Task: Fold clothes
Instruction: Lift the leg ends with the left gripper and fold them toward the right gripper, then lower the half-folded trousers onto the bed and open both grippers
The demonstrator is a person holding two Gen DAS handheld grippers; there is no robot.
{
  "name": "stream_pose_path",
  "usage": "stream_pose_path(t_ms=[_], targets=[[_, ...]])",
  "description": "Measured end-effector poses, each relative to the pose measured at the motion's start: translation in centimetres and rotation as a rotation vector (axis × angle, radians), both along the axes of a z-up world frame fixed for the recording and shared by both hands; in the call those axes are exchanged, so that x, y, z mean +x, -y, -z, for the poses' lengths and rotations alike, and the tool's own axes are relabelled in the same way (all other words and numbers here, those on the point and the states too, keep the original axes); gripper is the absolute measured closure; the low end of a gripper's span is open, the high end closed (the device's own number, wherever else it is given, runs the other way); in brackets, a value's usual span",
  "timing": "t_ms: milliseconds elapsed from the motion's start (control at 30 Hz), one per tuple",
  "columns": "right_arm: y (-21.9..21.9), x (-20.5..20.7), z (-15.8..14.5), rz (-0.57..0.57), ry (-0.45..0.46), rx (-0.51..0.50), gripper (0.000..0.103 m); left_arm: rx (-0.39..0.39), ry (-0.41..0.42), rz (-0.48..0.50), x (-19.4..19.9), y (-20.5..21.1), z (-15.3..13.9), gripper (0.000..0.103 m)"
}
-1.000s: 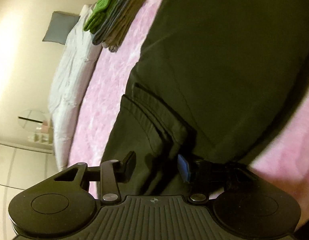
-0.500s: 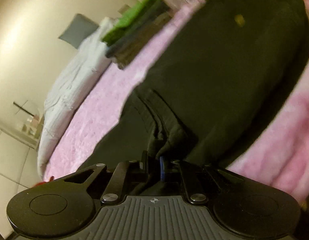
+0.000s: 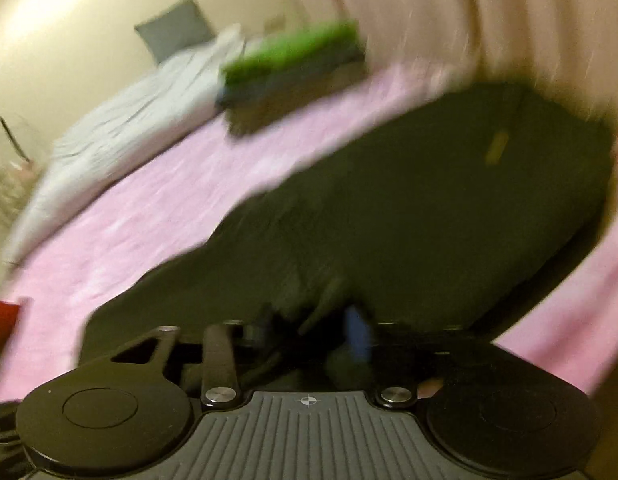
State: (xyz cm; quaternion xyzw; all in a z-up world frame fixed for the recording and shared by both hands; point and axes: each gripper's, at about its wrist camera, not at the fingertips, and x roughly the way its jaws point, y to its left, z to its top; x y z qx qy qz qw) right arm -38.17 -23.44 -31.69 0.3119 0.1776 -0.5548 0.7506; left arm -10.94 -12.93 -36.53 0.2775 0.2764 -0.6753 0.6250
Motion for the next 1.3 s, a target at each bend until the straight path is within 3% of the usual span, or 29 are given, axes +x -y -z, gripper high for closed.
stream_pose_path(t_ms=[67, 133, 200, 333, 500, 567, 733, 800, 900, 1033, 1167, 1300], targets=[[-0.6, 1.1, -0.3, -0.061, -0.076, -0.094, 0.055, -0.002, -0.008, -0.009, 0.0, 0.1, 0.0, 0.088], [-0.4, 2.1, 0.5, -0.147, -0.117, -0.093, 0.057, -0.002, -0.018, -0.018, 0.1, 0.1, 0.1, 0.089], [-0.2, 3.1, 1.9, -0.223, -0.166, -0.084, 0.073, -0.002, -0.022, -0.019, 0.1, 0.1, 0.0, 0.089], [-0.4, 3.5, 3.9, -0.282, -0.245, -0.083, 0.075, -0.002, -0.026, -0.019, 0.2, 0.1, -0.2, 0.089], [1.6, 3.2, 1.7, -0.261, -0.188, -0.007, 0.075, -0.070, -0.173, -0.123, 3.4, 1.3, -1.9, 0.088], [2.4, 4.1, 0.2, -0.256, -0.183, -0.071, 0.075, -0.087, -0.203, -0.173, 4.8, 2.5, -2.2, 0.089], [5.8, 7.1, 0.4, -0.301, -0.190, -0.112, 0.075, -0.066, -0.185, -0.202, 5.9, 6.4, -1.2, 0.089], [7.6, 8.0, 2.1, -0.316, -0.219, -0.059, 0.075, -0.022, -0.171, -0.203, 5.7, 7.9, 0.2, 0.089], [9.2, 8.0, 4.5, -0.329, -0.231, -0.002, 0.075, -0.021, -0.143, -0.196, 4.6, 6.7, 0.0, 0.089], [7.8, 6.3, 3.1, -0.317, -0.211, -0.003, 0.075, -0.030, -0.105, -0.184, 3.0, 4.5, -0.6, 0.089], [3.3, 3.7, 1.1, -0.329, -0.127, -0.047, 0.075, -0.039, -0.066, -0.173, 1.4, 2.3, -1.3, 0.089], [1.1, 3.5, 2.3, -0.356, -0.176, -0.015, 0.075, -0.004, -0.035, -0.174, -1.0, 0.5, -0.3, 0.091]])
